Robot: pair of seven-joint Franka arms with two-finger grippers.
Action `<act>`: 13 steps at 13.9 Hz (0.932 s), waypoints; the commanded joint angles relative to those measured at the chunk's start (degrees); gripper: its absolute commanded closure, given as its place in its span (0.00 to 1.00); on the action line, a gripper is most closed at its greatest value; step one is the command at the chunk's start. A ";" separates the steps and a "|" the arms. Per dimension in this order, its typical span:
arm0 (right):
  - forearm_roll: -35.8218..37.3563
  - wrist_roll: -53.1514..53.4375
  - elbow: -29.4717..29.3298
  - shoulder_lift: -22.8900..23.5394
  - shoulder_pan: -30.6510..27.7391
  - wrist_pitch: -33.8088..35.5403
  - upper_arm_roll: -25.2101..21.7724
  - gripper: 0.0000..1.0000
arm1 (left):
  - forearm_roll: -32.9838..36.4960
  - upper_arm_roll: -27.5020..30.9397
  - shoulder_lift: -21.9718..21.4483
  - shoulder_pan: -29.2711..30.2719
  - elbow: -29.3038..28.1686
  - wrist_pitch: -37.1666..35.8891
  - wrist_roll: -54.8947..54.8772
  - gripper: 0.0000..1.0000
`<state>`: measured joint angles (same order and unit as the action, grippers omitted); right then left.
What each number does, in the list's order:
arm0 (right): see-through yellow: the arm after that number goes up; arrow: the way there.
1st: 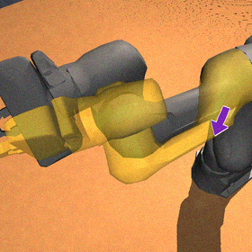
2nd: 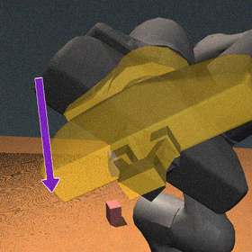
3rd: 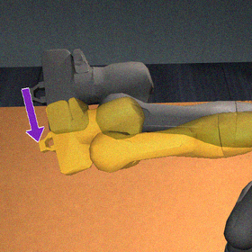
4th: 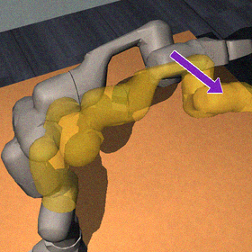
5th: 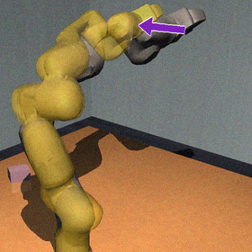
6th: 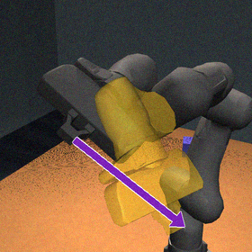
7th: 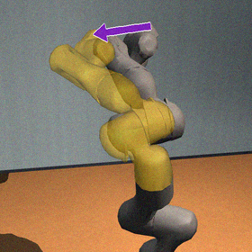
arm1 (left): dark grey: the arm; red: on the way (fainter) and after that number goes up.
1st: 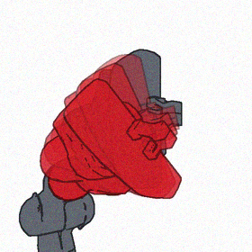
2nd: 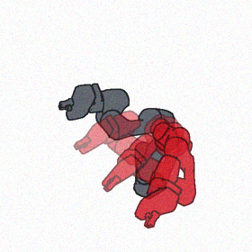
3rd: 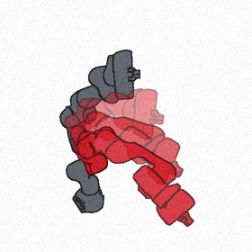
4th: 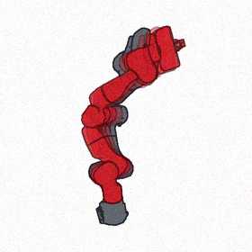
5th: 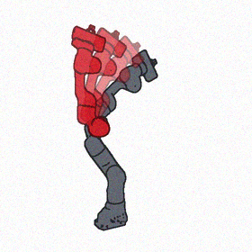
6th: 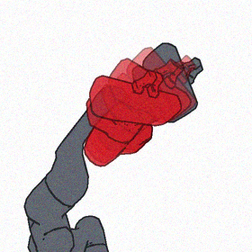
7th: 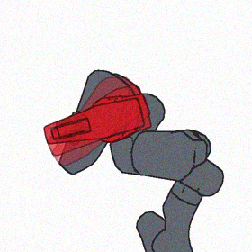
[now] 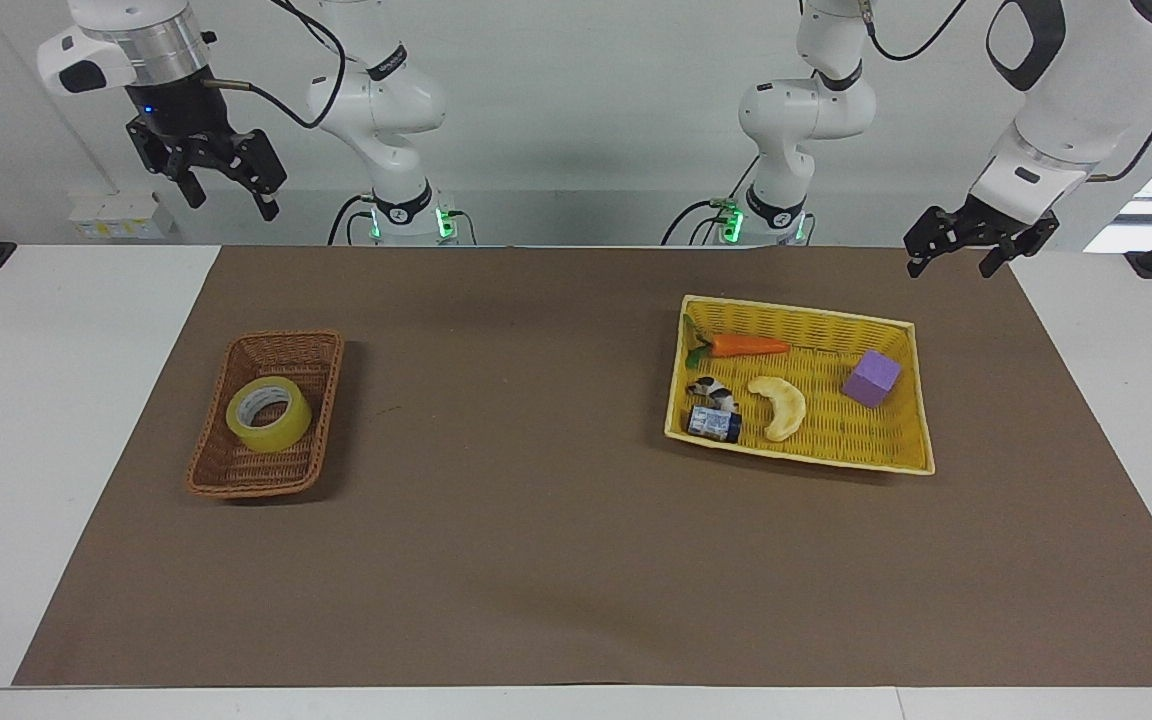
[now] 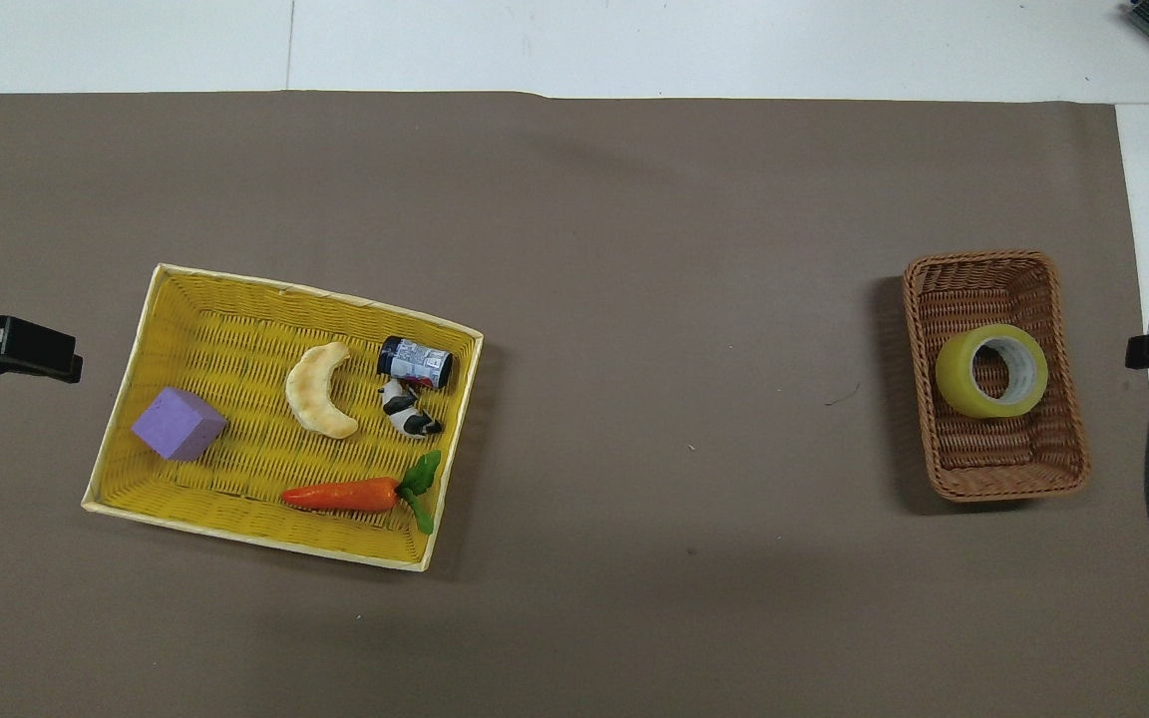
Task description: Move tape to another basket
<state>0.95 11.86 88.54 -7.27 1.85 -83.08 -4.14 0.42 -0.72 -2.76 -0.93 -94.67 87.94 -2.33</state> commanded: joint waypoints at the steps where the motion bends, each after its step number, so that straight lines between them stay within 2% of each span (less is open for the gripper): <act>1: 0.91 -2.18 1.10 -1.34 -0.01 1.35 0.89 0.00 | 0.64 0.63 0.39 -0.74 1.15 -0.67 -0.13 0.00; 4: 0.37 -7.28 1.36 -1.43 0.25 0.81 0.80 0.00 | 0.64 0.63 0.39 -0.66 1.15 -0.67 -0.13 0.00; 13: 0.11 -5.62 1.46 -1.69 -0.10 2.49 0.80 0.00 | 0.64 0.63 0.39 -0.74 1.15 -0.67 -0.13 0.00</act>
<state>0.96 6.42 88.75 -7.75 2.06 -80.90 -3.50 0.42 -0.71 -2.76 -0.95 -94.67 87.94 -2.33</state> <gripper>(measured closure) 0.000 0.000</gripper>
